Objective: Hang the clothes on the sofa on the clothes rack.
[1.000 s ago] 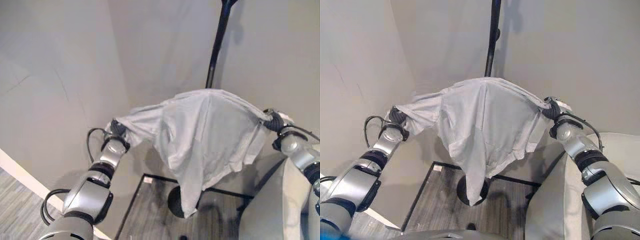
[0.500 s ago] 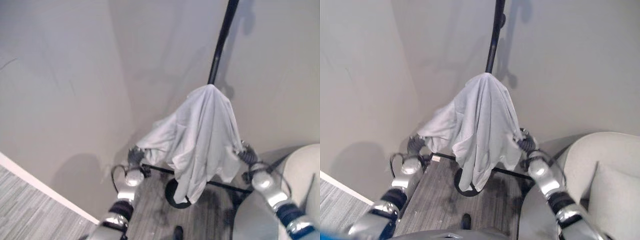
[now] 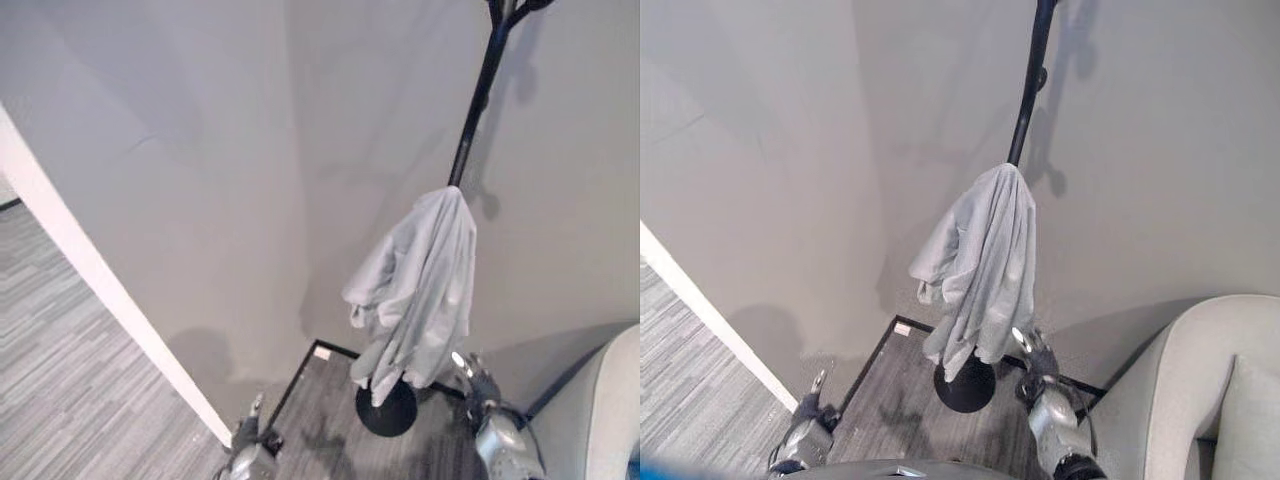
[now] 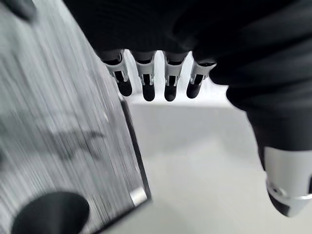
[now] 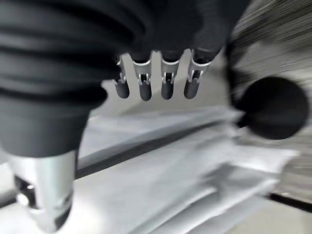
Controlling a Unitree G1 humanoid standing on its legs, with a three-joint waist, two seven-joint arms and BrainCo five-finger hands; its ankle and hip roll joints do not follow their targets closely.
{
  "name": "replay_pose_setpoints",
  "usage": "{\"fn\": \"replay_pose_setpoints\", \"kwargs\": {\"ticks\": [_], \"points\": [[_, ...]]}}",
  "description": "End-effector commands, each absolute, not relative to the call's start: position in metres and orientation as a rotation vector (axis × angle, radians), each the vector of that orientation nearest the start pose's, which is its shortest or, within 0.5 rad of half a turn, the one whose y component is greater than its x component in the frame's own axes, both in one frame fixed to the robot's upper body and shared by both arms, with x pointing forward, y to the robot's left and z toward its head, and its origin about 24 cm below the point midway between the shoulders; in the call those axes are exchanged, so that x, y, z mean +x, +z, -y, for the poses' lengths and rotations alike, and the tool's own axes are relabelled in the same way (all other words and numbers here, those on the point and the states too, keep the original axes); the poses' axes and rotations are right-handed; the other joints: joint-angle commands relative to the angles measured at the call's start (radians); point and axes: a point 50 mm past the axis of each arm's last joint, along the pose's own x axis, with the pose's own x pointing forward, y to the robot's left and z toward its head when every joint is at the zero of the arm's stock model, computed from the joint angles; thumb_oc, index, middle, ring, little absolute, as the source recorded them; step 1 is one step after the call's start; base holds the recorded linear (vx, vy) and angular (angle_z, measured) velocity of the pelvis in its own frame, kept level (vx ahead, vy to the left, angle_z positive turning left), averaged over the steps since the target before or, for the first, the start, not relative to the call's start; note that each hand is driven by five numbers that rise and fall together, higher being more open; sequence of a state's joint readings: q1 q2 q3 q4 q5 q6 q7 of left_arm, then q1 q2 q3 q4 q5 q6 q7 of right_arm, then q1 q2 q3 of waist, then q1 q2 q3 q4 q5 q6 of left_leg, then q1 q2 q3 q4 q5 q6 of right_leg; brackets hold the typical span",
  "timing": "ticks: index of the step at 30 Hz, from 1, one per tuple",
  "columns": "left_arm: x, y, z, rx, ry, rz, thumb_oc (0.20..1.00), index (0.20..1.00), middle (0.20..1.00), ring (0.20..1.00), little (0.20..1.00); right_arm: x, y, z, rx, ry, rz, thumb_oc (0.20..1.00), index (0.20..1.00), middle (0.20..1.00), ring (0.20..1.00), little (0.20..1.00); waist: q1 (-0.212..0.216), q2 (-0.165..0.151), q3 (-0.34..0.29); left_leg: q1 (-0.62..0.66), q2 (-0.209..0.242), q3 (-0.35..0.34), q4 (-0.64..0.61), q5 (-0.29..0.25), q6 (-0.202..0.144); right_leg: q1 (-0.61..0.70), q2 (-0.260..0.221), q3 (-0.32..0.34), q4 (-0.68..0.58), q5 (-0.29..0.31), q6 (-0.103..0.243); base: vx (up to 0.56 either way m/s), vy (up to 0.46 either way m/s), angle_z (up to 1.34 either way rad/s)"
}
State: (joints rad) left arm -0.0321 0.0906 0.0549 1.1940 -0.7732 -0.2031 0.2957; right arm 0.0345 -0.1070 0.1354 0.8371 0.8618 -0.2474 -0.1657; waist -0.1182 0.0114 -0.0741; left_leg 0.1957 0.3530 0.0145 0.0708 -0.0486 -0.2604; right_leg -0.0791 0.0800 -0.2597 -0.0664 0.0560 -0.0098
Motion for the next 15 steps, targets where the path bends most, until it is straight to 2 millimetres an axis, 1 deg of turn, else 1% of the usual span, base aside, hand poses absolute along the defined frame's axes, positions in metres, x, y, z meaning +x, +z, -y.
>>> {"fn": "replay_pose_setpoints", "kwargs": {"ticks": [1, 2, 3, 5, 6, 7, 8, 10, 12, 13, 15], "points": [[0.128, -0.152, -0.209, -0.454, 0.758, -0.900, 1.000, 1.000, 1.000, 1.000, 1.000, 0.174, -0.124, 0.181, 0.740, -0.650, -0.627, 1.000, 1.000, 1.000, 1.000, 1.000, 0.014, -0.009, 0.000, 0.056, -0.004, 0.043, 0.001, 0.371, 0.063, 0.023, -0.037, 0.054, 0.034, -0.117, 0.033, 0.00, 0.000, 0.00], [0.115, -0.158, -0.208, -0.464, 0.756, -0.957, 1.000, 1.000, 1.000, 1.000, 1.000, 0.146, -0.144, 0.176, 0.845, -0.810, -0.749, 1.000, 1.000, 1.000, 1.000, 1.000, 0.022, -0.007, 0.001, 0.062, -0.001, 0.042, 0.005, 0.364, 0.062, 0.033, -0.033, 0.052, 0.034, -0.121, 0.030, 0.00, 0.000, 0.00], [0.116, -0.157, -0.208, -0.463, 0.756, -0.956, 1.000, 1.000, 1.000, 1.000, 1.000, 0.147, -0.144, 0.176, 0.846, -0.810, -0.748, 1.000, 1.000, 1.000, 1.000, 1.000, 0.021, -0.009, 0.000, 0.058, -0.003, 0.041, 0.004, 0.366, 0.063, 0.030, -0.035, 0.051, 0.034, -0.120, 0.030, -0.02, 0.010, 0.03], [0.103, -0.162, -0.205, -0.479, 0.758, -1.002, 1.000, 1.000, 1.000, 1.000, 1.000, 0.123, -0.158, 0.171, 0.929, -0.951, -0.859, 1.000, 1.000, 1.000, 1.000, 1.000, 0.025, -0.007, -0.003, 0.058, -0.001, 0.038, 0.006, 0.360, 0.064, 0.035, -0.035, 0.051, 0.032, -0.121, 0.029, 0.00, 0.000, 0.00], [0.102, -0.163, -0.204, -0.486, 0.760, -1.008, 1.000, 1.000, 1.000, 1.000, 1.000, 0.116, -0.162, 0.170, 0.943, -0.990, -0.889, 1.000, 1.000, 1.000, 1.000, 1.000, 0.029, -0.006, -0.001, 0.059, -0.001, 0.036, 0.008, 0.358, 0.064, 0.038, -0.033, 0.051, 0.031, -0.122, 0.028, 0.00, 0.017, -0.06], [0.090, -0.166, -0.205, -0.498, 0.779, -1.048, 1.000, 1.000, 1.000, 1.000, 1.000, 0.099, -0.169, 0.165, 0.968, -1.040, -0.972, 1.000, 1.000, 1.000, 1.000, 1.000, 0.031, -0.005, -0.003, 0.059, 0.002, 0.036, 0.011, 0.359, 0.062, 0.039, -0.033, 0.052, 0.031, -0.122, 0.027, 0.00, 0.011, -0.17], [0.090, -0.166, -0.205, -0.498, 0.778, -1.048, 1.000, 1.000, 1.000, 1.000, 1.000, 0.100, -0.169, 0.165, 0.969, -1.039, -0.971, 1.000, 1.000, 1.000, 1.000, 1.000, 0.031, -0.005, -0.002, 0.059, 0.002, 0.036, 0.011, 0.358, 0.062, 0.039, -0.032, 0.052, 0.031, -0.122, 0.027, -0.01, 0.014, -0.35], [0.088, -0.168, -0.202, -0.511, 0.769, -1.057, 1.000, 1.000, 1.000, 1.000, 1.000, 0.082, -0.174, 0.164, 0.961, -1.098, -1.052, 1.000, 1.000, 1.000, 1.000, 1.000, 0.033, -0.003, 0.001, 0.054, 0.007, 0.041, 0.016, 0.357, 0.061, 0.042, -0.032, 0.048, 0.031, -0.126, 0.024, -0.01, 0.007, 0.24], [0.092, -0.167, -0.199, -0.481, 0.716, -1.064, 1.000, 1.000, 1.000, 1.000, 1.000, 0.072, -0.177, 0.160, 0.976, -1.132, -1.103, 1.000, 1.000, 1.000, 1.000, 1.000, 0.029, -0.002, 0.004, 0.051, 0.013, 0.052, 0.013, 0.355, 0.057, 0.043, -0.032, 0.043, 0.028, -0.126, 0.025, -0.03, 0.017, 0.55], [0.092, -0.167, -0.199, -0.481, 0.716, -1.064, 1.000, 1.000, 1.000, 1.000, 1.000, 0.072, -0.177, 0.160, 0.976, -1.132, -1.103, 1.000, 1.000, 1.000, 1.000, 1.000, 0.029, -0.002, 0.004, 0.052, 0.013, 0.053, 0.012, 0.355, 0.057, 0.044, -0.032, 0.043, 0.027, -0.126, 0.025, -0.03, 0.020, -0.05], [0.094, -0.167, -0.198, -0.441, 0.664, -1.074, 1.000, 1.000, 1.000, 1.000, 1.000, 0.080, -0.175, 0.163, 0.963, -1.102, -1.088, 1.000, 1.000, 1.000, 1.000, 1.000, 0.026, 0.000, 0.006, 0.053, 0.013, 0.062, 0.008, 0.353, 0.054, 0.041, -0.034, 0.042, 0.029, -0.122, 0.026, -0.02, 0.011, 0.04]]}}
